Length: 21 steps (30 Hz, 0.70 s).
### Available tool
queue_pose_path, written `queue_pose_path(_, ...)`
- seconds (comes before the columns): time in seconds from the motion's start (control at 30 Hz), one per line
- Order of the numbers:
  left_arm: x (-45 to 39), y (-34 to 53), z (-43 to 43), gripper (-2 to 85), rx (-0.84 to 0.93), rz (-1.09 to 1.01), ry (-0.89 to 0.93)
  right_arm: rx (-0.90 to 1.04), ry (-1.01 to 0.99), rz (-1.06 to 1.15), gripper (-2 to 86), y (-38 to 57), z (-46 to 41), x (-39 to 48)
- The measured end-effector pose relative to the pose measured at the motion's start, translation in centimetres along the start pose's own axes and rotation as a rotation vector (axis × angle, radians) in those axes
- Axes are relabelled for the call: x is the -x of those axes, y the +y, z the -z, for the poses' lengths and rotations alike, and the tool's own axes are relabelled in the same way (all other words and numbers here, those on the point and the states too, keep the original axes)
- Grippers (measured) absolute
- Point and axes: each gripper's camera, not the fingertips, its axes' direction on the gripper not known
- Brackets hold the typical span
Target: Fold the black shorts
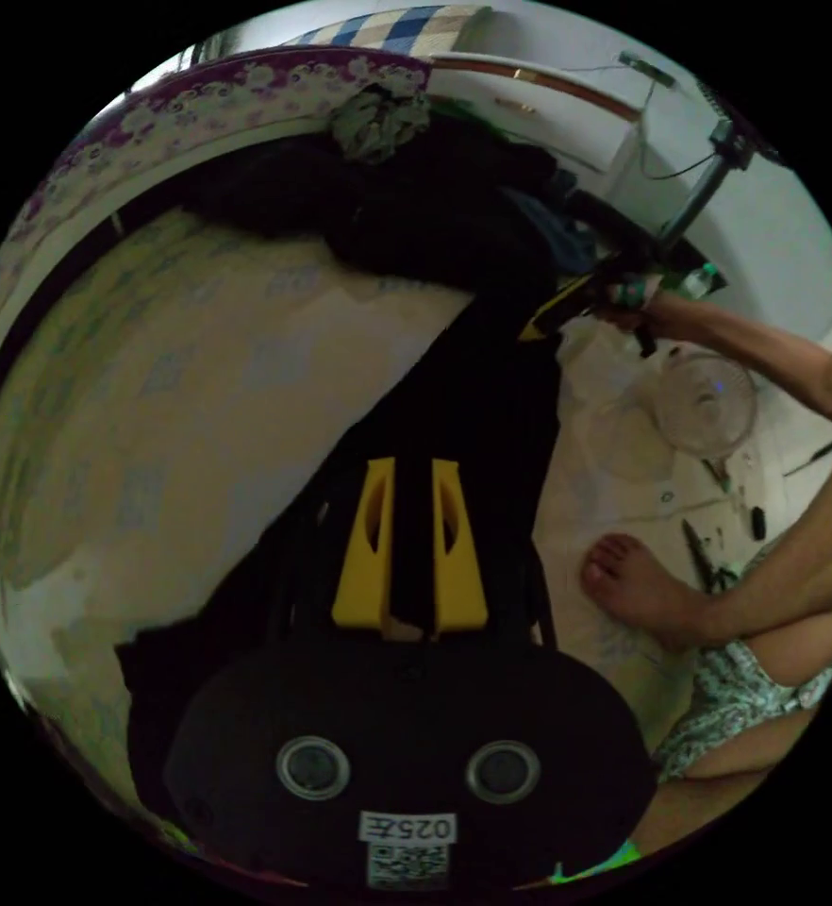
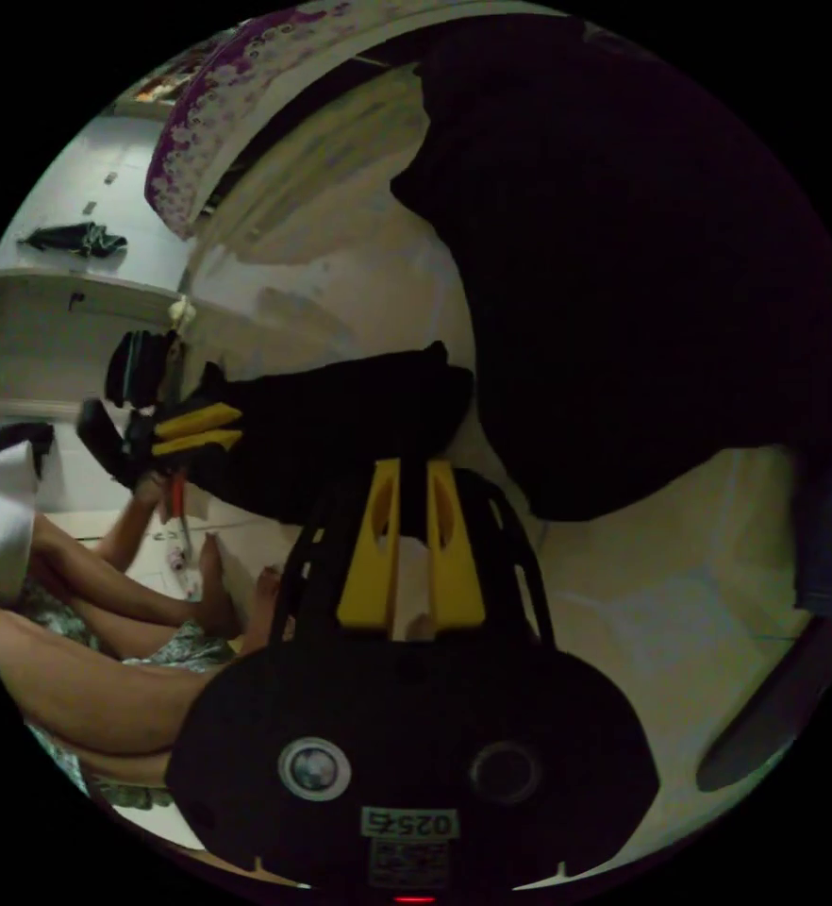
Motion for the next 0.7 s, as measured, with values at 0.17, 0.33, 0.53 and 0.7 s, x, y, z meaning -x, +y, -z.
queue_pose_path(0.17, -0.3, 4.0, -1.8, 0.0, -0.052, 0.136, -0.016, -0.134, -0.020, -0.099, 3.6, 1.3, 4.6, -2.1)
queue_pose_path(0.33, -1.9, 0.4, -4.2, -1.3, -0.117, -0.047, 0.029, -0.264, -0.084, -0.192, 3.3, 2.6, 15.8, -4.5)
queue_pose_path(0.53, 3.4, 1.9, 1.3, -1.5, -0.318, 0.116, 0.346, -0.343, -0.380, -0.170, 3.0, 2.2, 20.7, -4.6)
queue_pose_path(0.7, 10.0, 16.6, 8.4, -1.5, -0.546, 0.396, 0.282, -0.201, -0.836, 0.074, 3.3, -3.1, 11.1, 2.1)
